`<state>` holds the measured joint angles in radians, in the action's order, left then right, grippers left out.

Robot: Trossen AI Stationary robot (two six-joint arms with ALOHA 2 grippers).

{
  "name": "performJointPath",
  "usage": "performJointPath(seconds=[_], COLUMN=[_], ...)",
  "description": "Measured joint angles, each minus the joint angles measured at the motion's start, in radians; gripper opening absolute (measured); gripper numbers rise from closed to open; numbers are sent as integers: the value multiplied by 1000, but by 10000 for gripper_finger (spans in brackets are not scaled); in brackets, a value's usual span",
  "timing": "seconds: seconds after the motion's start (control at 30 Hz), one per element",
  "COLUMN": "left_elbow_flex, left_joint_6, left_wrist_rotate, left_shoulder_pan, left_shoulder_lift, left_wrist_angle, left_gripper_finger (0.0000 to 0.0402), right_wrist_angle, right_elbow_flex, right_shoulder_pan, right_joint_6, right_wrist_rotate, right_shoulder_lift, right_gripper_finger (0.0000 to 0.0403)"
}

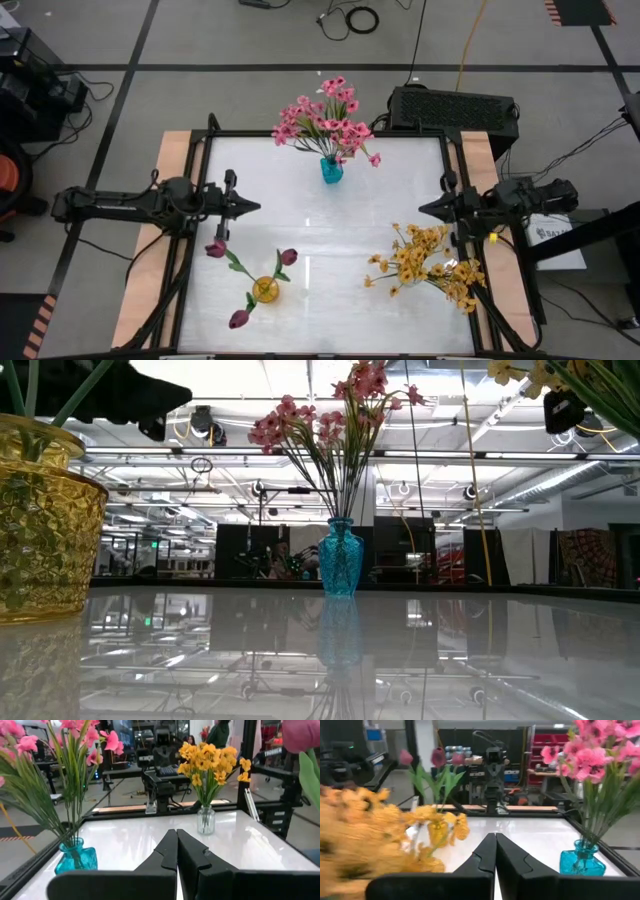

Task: Sort flowers into vase by color
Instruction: Return to Home Position

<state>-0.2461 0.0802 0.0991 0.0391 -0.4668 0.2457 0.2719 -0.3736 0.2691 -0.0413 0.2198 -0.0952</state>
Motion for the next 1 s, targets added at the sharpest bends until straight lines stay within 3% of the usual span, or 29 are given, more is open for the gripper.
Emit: performJointPath(seconds=[0.3,1.0], left_elbow_flex=[75,217], left_joint_6=[-48,-101], left_wrist_rotate=[-28,-50], left_shoulder_pan=[0,-1], left_shoulder_lift=[28,27], left_wrist_angle=[35,215], left_gripper_finger=[0,0], right_wrist_angle=[-189,-494], right_elbow_flex=[150,361], right_shoulder_pan=[0,0], right_joint_6=[36,34], right_wrist_rotate=[70,72], right_shoulder_lift=[0,-1], right_gripper_finger=[0,0])
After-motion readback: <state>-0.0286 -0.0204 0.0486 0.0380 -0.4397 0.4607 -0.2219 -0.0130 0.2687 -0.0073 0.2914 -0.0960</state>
